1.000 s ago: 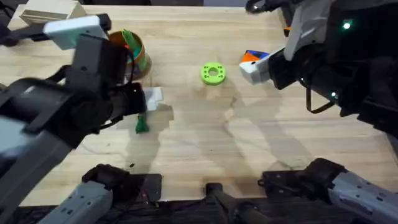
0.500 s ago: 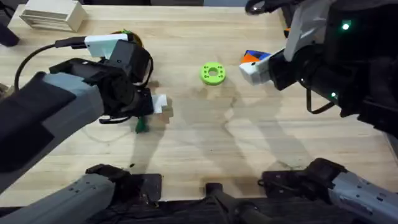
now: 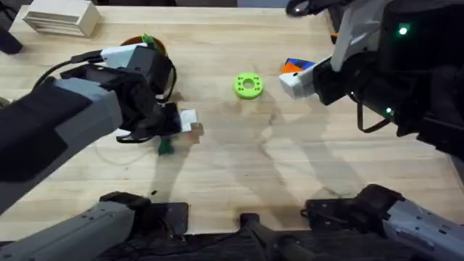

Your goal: Pick up the gripper from the table and insert it into the empty holder that is missing its gripper. Then pick up a screw, insert it into the mounting hole, and use the screwdriver to tighten it. Finally, clean up the table by picking up the vegetable and placing it into the bucket.

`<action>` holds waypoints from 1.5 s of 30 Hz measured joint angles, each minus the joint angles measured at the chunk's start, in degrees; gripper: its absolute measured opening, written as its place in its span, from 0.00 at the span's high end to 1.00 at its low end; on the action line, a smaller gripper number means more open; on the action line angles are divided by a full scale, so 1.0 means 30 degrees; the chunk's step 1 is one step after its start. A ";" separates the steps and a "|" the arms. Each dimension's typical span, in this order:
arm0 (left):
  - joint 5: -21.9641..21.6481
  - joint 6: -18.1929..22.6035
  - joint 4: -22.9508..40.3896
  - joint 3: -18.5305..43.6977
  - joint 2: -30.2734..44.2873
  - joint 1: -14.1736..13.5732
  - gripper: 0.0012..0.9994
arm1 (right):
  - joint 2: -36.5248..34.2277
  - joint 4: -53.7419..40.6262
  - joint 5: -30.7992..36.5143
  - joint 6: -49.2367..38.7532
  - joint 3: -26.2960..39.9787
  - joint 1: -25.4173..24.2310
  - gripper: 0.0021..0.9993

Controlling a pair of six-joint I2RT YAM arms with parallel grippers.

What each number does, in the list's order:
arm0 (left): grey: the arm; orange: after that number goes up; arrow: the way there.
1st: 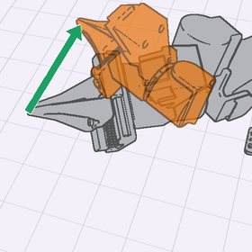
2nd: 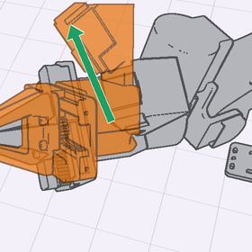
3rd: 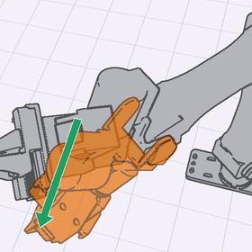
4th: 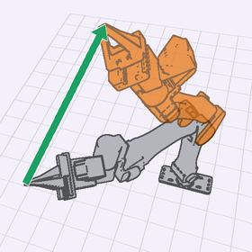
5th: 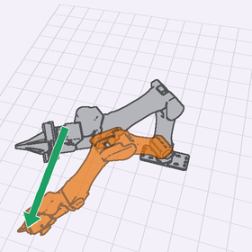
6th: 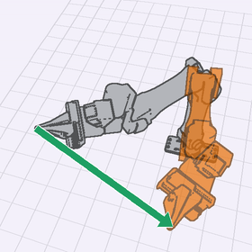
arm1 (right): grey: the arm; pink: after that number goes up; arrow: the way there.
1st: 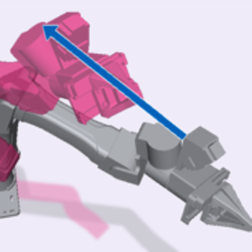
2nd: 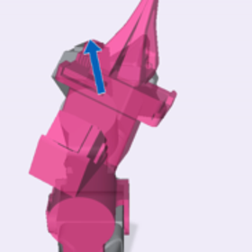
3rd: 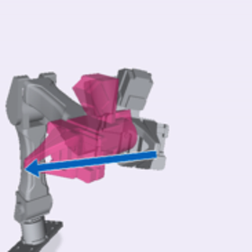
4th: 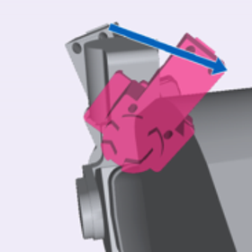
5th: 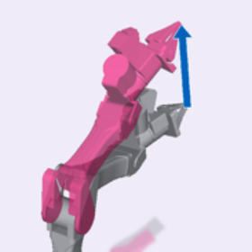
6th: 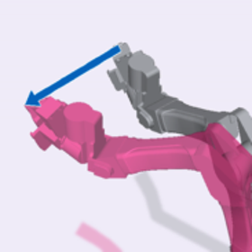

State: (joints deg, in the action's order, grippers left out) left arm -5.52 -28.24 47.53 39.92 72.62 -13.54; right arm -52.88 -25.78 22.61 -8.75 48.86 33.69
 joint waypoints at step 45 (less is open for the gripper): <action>-0.1749 0.0484 -0.3174 0.9675 0.4236 0.3597 0.98 | -0.1472 0.0190 0.0000 -0.0005 0.0000 0.0000 0.05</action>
State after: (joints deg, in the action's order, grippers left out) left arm -10.76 -26.79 38.01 68.95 85.33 -2.75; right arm -57.30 -25.21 22.61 -8.77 48.86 33.69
